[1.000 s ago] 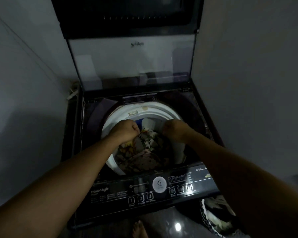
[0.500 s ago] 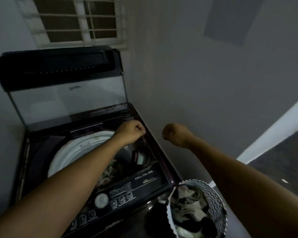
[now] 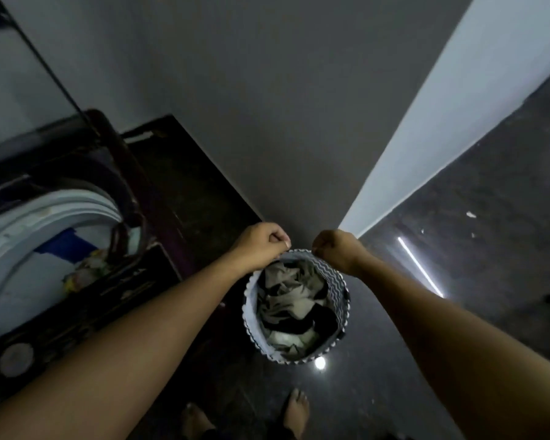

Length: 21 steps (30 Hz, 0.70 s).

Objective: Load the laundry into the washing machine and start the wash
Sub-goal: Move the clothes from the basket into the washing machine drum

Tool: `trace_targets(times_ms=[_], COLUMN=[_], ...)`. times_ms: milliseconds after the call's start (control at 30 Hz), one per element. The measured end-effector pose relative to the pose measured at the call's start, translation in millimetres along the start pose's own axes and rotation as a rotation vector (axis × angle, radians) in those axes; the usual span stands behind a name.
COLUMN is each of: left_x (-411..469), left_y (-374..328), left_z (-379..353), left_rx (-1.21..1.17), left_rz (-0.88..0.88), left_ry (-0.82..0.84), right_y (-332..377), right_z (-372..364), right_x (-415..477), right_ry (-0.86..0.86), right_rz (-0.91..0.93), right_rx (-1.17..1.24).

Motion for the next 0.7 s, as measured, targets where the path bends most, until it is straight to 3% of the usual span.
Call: trace_targets(times_ms=[333, 467, 567, 700], left_x=[80.9, 104.6, 120.5, 131.4], left_y=[142.8, 194.9, 219.5, 217.5], left_z=[-148.8, -182.9, -205.5, -225.8], left_rx=[0.004, 0.173, 0.268, 0.116], left_rz=[0.301, 0.322, 0.311, 0.268], left_ry=[0.077, 0.026, 0.117, 0.236], right_y=[-137.9, -159.0, -171.5, -186.9], right_z=[-142.3, -191.7, -220.3, -247.5], right_x=[32.4, 51.4, 68.1, 87.0], right_ry=[0.202, 0.261, 0.274, 0.293], right_rz=[-0.085, -0.048, -0.014, 0.079], right_rx=[0.130, 0.144, 0.109, 0.030])
Point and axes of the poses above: each hand's wrist, its own x-axis towards the middle knuckle, its own z-axis out of the back of the hand, y = z × x, the point moved 4 cm from there along x, towards the middle knuckle, and after that the axes turned 9 degrees about z, right-handed, at the moved point
